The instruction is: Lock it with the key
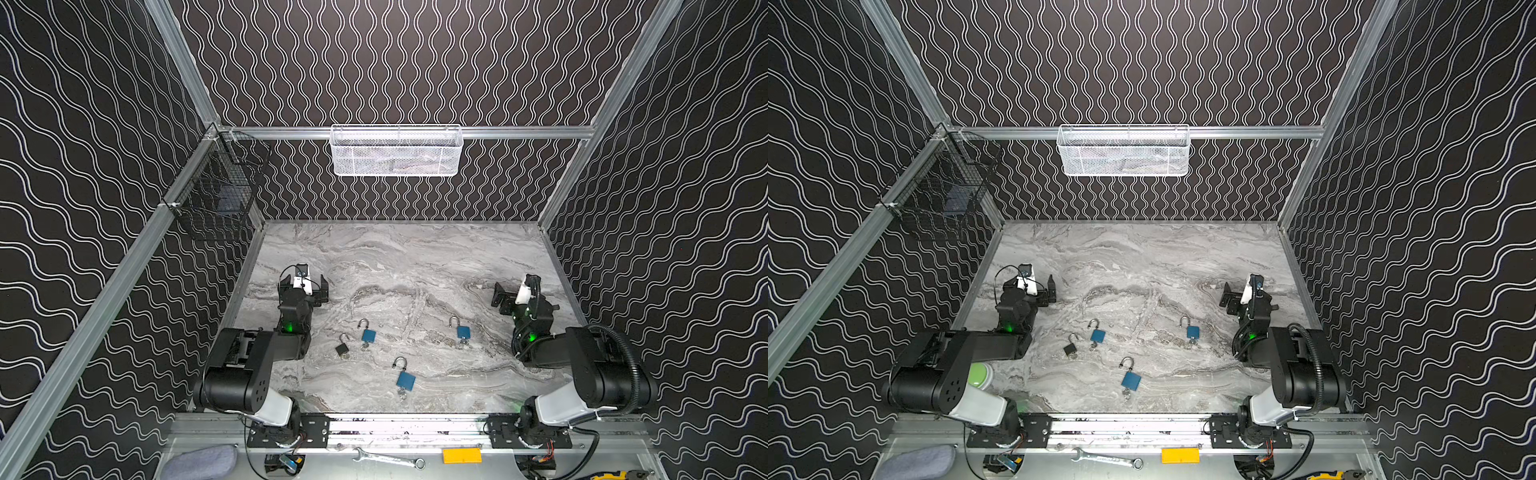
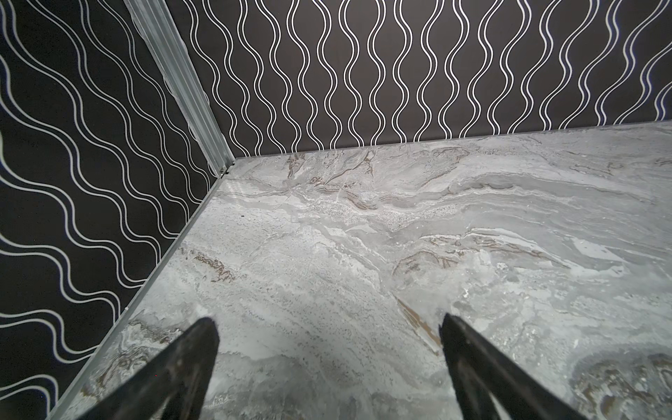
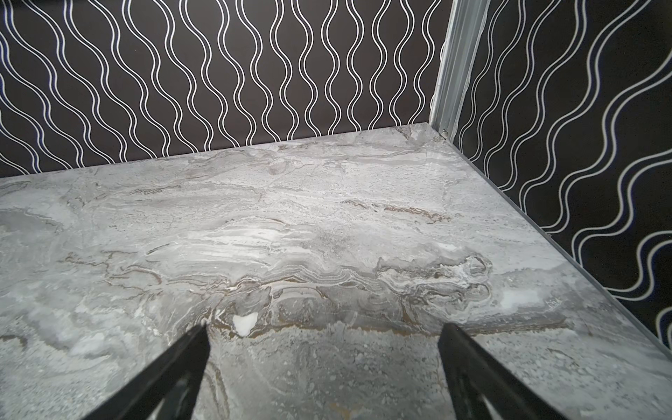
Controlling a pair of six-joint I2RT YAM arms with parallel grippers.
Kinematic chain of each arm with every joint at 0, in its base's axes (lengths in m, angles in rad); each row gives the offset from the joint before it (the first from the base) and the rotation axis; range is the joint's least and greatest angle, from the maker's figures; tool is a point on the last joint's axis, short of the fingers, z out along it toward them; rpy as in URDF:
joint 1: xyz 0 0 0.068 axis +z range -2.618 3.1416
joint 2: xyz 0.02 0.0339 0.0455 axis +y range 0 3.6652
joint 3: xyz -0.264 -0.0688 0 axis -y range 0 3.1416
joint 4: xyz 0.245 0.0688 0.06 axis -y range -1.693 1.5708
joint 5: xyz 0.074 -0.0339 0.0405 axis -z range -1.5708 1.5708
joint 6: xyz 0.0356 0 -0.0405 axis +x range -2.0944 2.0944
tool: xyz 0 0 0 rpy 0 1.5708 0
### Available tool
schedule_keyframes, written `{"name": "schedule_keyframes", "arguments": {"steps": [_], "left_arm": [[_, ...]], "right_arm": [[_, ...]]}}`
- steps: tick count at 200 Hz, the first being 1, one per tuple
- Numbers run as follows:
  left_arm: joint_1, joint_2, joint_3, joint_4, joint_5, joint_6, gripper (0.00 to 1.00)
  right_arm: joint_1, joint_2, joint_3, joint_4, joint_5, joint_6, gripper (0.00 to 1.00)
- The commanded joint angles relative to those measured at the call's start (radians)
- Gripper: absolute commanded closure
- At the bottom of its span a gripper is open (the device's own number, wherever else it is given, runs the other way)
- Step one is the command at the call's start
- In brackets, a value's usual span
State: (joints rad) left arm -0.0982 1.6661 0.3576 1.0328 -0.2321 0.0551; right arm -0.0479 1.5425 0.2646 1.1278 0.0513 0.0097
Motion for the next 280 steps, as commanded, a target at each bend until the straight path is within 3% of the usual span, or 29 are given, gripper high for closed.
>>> {"name": "schedule_keyframes", "arguments": {"steps": [1,25,58,83,116,143,168,199,217,244,280], "left_arm": [[0.0,-0.002,0.002,0.028,0.002,0.005,0.01],[0.0,-0.005,-0.001,0.03,0.002,0.007,0.01],[-0.001,-0.057,0.046,-0.098,-0.037,-0.009,0.01],[-0.01,-0.096,0.049,-0.142,-0.066,-0.007,0.01],[-0.017,-0.19,0.123,-0.368,-0.097,-0.037,0.01],[-0.029,-0.234,0.294,-0.793,-0.128,-0.104,0.01],[-0.073,-0.245,0.365,-0.96,-0.179,-0.15,0.01],[-0.105,-0.251,0.466,-1.219,-0.107,-0.237,0.01],[-0.11,-0.269,0.49,-1.34,-0.073,-0.312,0.01],[-0.11,-0.385,0.408,-1.372,0.043,-0.435,0.01],[-0.113,-0.461,0.378,-1.52,0.155,-0.514,0.01]], "right_arm": [[0.002,-0.005,-0.005,0.054,0.015,-0.013,0.0],[0.002,-0.014,-0.012,0.062,0.046,-0.003,0.0],[0.002,-0.041,-0.027,0.071,0.071,0.007,0.0],[0.002,-0.106,-0.014,-0.009,0.088,0.012,0.0],[0.004,-0.208,0.01,-0.13,0.104,0.014,0.0],[0.02,-0.327,0.027,-0.228,0.109,0.024,0.0],[0.035,-0.406,0.142,-0.494,0.096,0.057,0.0],[0.066,-0.423,0.348,-0.871,-0.025,0.1,0.0],[0.131,-0.44,0.4,-0.98,-0.006,0.145,0.0],[0.256,-0.448,0.469,-1.162,0.007,0.22,0.0],[0.384,-0.403,0.53,-1.346,0.037,0.362,0.0]]}}
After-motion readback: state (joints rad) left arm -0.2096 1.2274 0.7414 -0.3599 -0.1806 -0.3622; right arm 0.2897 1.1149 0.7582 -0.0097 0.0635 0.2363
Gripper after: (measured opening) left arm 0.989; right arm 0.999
